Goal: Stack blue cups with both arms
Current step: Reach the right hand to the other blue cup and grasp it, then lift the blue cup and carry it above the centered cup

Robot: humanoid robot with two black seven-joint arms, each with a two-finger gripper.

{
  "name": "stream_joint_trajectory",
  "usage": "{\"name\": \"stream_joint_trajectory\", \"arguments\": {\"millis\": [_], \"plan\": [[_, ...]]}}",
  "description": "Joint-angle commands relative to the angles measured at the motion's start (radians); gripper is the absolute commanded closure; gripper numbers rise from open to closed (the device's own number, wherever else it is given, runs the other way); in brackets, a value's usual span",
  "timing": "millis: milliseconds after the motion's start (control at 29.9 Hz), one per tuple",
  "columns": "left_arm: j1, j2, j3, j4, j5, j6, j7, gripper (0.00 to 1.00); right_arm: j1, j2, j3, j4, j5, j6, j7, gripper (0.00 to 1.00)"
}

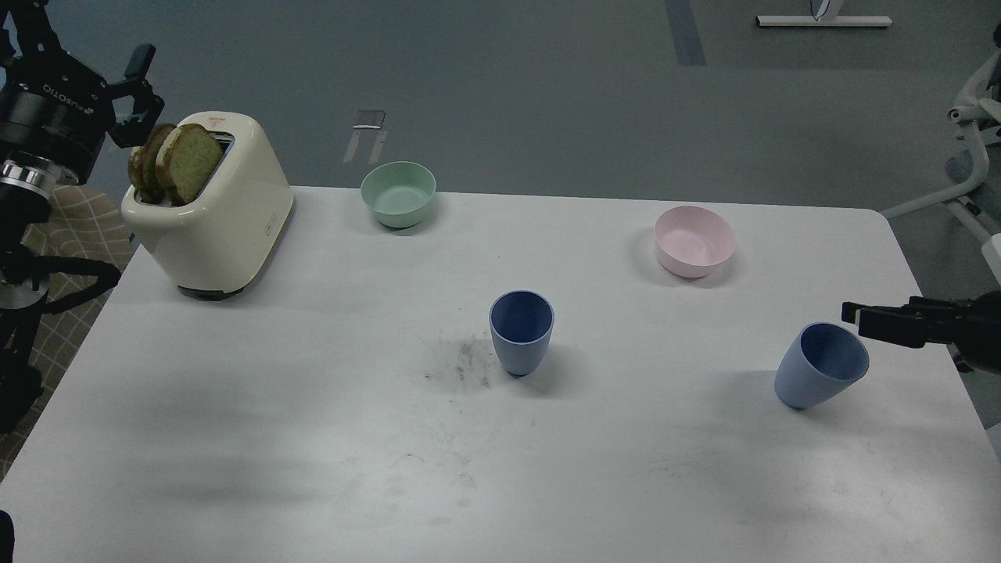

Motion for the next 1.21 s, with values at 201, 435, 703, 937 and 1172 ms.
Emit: {"name": "stream_joint_trajectory", "arguments": {"millis": [201, 435, 703, 937, 1172], "plan": [[0.001, -0.015, -0.002, 0.003, 0.0, 0.008, 0.0, 0.02, -0.023, 0.074, -0.003, -0.008, -0.125, 0.0, -0.015, 0.04], [0.002, -0.018, -0.002, 0.005, 0.001, 0.002, 0.0, 0.02, -0.037, 0.078, -0.013, -0.016, -0.137, 0.0, -0.024, 0.1], [0.007, -0.02, 0.002, 0.008, 0.008, -0.001, -0.002, 0.02, -0.049, 0.092, -0.013, -0.016, -0.17, 0.0, -0.024, 0.34], [0.01, -0.043, 0.0, 0.009, 0.011, 0.002, -0.003, 0.02, -0.052, 0.092, -0.013, -0.011, -0.17, 0.0, -0.024, 0.79], [0.016, -0.038, 0.0, 0.009, 0.012, 0.002, -0.005, 0.02, -0.046, 0.092, -0.012, -0.013, -0.17, 0.0, -0.021, 1.0]]}}
